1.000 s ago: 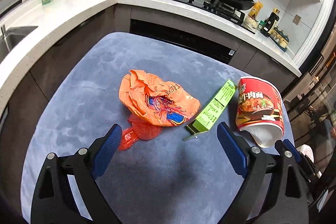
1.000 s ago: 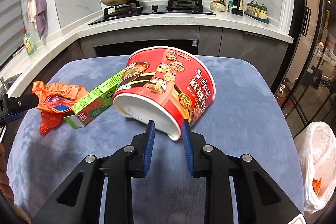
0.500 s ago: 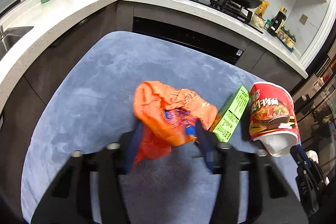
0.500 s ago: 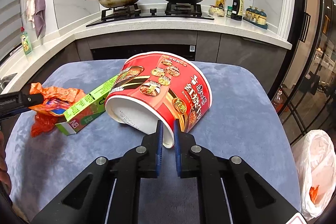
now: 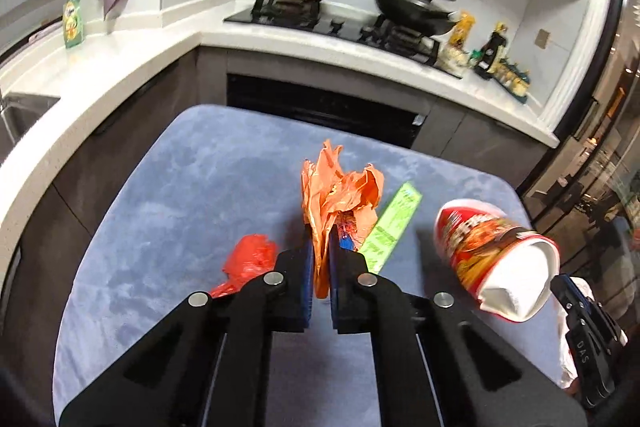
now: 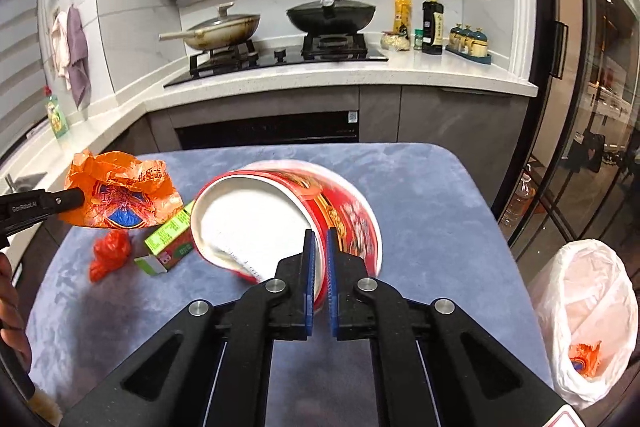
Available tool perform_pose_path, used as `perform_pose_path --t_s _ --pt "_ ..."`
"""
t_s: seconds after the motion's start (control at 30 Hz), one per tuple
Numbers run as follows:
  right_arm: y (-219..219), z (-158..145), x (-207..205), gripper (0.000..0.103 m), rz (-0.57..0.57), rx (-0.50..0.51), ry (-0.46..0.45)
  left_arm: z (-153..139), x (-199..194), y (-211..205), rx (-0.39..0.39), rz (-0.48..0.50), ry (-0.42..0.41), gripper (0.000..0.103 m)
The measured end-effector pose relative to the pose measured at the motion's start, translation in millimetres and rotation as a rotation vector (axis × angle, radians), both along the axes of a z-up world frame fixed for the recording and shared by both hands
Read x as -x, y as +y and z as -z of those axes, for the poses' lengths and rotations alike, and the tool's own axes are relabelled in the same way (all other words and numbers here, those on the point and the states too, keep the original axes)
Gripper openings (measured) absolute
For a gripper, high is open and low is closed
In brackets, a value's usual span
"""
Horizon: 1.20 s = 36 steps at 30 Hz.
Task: Collect trash
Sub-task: 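Grasp the orange bag with the left tool while the right grasps the red noodle cup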
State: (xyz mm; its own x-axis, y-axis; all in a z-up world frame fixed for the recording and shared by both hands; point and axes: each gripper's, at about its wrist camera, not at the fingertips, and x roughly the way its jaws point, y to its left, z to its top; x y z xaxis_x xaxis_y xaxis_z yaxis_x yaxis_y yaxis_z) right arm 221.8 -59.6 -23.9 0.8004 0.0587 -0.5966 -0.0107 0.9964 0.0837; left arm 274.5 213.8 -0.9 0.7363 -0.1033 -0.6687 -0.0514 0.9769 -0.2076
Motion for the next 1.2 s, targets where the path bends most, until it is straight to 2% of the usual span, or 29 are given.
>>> perform_pose_path --t_s 0.17,0.47,0.6,0.8,0.87,0.93,1.03,1.07,1.2 --pt "-19 -19 17 0.003 0.024 -0.023 -0.035 -23 17 -23 0.013 0.05 -0.039 0.006" --pt "-58 -44 49 0.001 0.068 -0.025 -0.082 -55 49 -90 0.014 0.183 -0.09 0.006" --pt "-80 -39 63 0.001 0.074 -0.051 -0.051 -58 61 -116 0.003 0.23 -0.098 0.006" --pt "-106 -19 74 0.005 0.102 -0.075 -0.002 -45 69 -139 -0.007 0.265 -0.066 0.006" --pt "-111 -14 74 0.008 0.103 -0.092 0.013 -40 69 -145 -0.016 0.271 -0.051 0.006" --pt "-115 -10 73 0.024 0.104 -0.119 0.02 -35 69 -148 -0.022 0.273 -0.041 0.006" --pt "-116 -7 74 0.037 0.097 -0.153 0.015 -31 70 -151 -0.028 0.269 -0.033 0.006" --pt "-115 -5 74 0.039 0.091 -0.16 0.017 -29 70 -151 -0.034 0.265 -0.031 0.006" --pt "-107 -1 69 0.058 0.081 -0.155 0.016 -25 69 -147 -0.026 0.251 -0.018 0.006"
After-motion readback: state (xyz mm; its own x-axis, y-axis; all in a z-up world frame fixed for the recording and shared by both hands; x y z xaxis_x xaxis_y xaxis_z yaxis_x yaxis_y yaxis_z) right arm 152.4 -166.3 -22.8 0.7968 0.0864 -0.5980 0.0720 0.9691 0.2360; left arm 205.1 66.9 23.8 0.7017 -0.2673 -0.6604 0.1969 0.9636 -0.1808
